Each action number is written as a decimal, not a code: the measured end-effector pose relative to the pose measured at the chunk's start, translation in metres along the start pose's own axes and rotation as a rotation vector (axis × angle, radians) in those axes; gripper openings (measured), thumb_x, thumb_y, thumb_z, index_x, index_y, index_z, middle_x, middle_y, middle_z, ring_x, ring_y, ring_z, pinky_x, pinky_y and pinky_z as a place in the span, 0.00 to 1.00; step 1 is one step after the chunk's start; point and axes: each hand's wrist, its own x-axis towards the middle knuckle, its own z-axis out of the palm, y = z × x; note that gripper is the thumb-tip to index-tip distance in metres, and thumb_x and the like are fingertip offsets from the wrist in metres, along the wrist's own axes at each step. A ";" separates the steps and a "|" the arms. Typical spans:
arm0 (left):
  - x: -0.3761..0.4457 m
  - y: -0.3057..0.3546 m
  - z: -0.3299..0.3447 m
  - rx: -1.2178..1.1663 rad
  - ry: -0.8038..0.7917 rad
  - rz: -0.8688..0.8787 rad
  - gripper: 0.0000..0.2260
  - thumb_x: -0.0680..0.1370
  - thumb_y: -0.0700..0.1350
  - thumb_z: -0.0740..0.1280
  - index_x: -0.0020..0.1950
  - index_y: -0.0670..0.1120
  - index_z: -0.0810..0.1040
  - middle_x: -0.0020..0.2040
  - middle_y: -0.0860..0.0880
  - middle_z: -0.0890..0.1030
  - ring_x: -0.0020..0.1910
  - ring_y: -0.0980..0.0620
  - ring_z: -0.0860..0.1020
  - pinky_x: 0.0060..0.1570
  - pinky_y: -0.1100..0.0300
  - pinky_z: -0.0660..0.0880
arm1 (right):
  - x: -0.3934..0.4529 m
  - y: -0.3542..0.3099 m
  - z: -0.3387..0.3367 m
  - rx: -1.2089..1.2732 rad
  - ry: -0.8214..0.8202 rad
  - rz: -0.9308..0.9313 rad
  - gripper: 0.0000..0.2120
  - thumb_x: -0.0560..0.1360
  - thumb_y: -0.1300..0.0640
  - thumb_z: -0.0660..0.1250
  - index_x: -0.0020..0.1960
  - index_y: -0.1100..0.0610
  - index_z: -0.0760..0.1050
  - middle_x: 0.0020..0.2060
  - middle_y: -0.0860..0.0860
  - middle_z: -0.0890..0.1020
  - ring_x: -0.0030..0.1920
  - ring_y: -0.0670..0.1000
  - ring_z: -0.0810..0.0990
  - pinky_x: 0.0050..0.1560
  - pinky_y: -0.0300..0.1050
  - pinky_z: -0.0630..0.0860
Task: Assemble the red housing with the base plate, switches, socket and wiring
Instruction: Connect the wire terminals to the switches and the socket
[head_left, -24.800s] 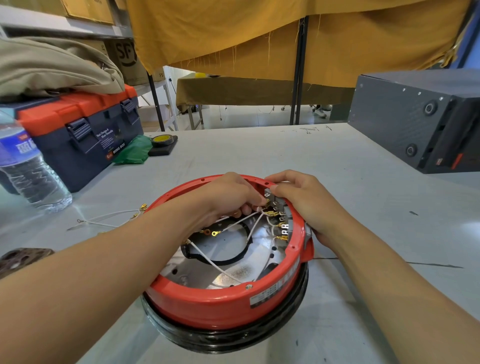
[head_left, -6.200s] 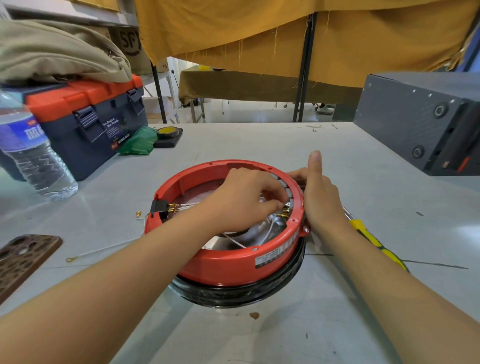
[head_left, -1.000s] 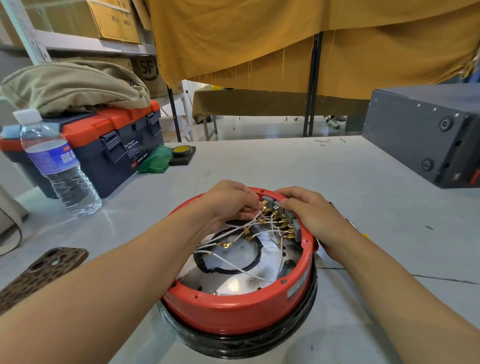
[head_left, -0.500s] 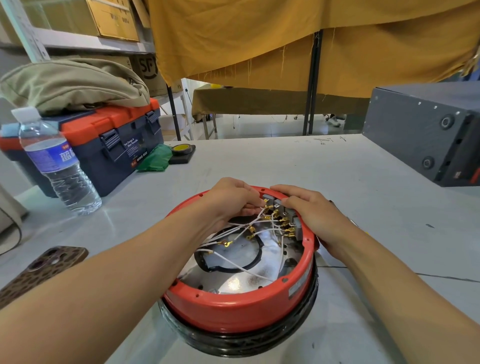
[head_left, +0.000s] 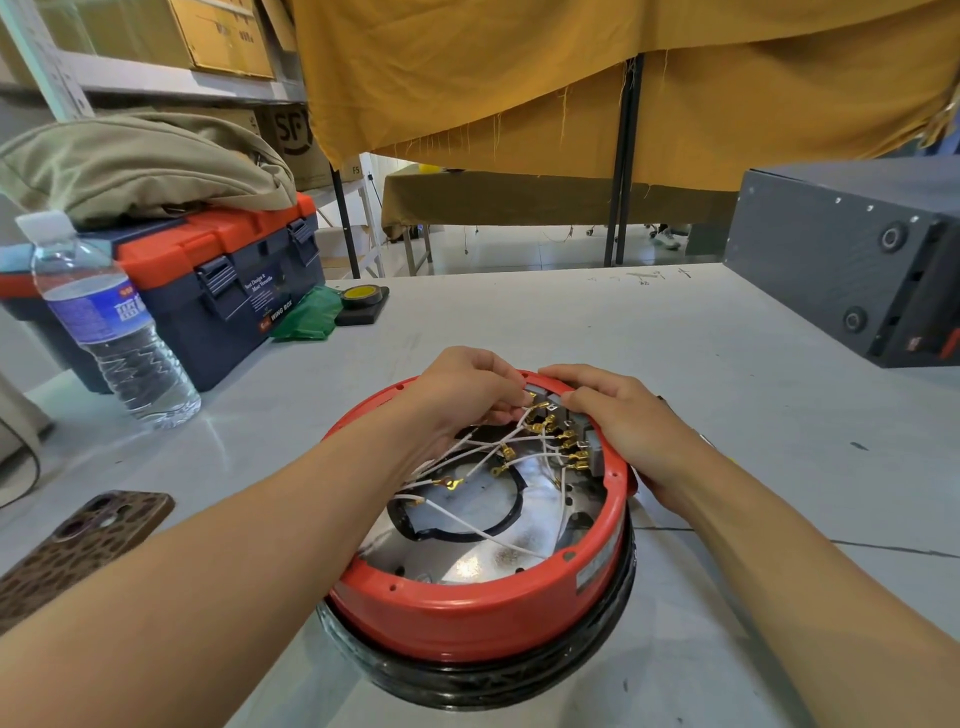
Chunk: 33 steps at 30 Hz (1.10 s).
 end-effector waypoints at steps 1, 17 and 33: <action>-0.001 0.000 -0.001 0.025 -0.004 0.017 0.06 0.71 0.31 0.70 0.38 0.41 0.78 0.30 0.48 0.79 0.25 0.58 0.77 0.30 0.68 0.75 | 0.000 0.000 0.000 -0.006 0.000 -0.002 0.15 0.79 0.58 0.59 0.61 0.47 0.77 0.39 0.48 0.83 0.30 0.40 0.79 0.29 0.30 0.74; -0.017 0.004 -0.006 0.347 -0.057 0.206 0.02 0.70 0.46 0.73 0.38 0.49 0.85 0.39 0.47 0.84 0.42 0.46 0.82 0.47 0.54 0.79 | -0.001 -0.001 -0.001 -0.010 -0.013 -0.018 0.15 0.78 0.57 0.59 0.61 0.46 0.76 0.48 0.43 0.81 0.36 0.36 0.81 0.29 0.27 0.72; -0.018 0.000 0.007 0.718 0.023 0.412 0.03 0.74 0.43 0.69 0.41 0.46 0.82 0.33 0.54 0.80 0.29 0.62 0.74 0.30 0.75 0.69 | 0.001 0.003 -0.002 -0.027 -0.008 -0.044 0.16 0.78 0.59 0.59 0.61 0.46 0.77 0.52 0.43 0.82 0.46 0.41 0.81 0.34 0.26 0.74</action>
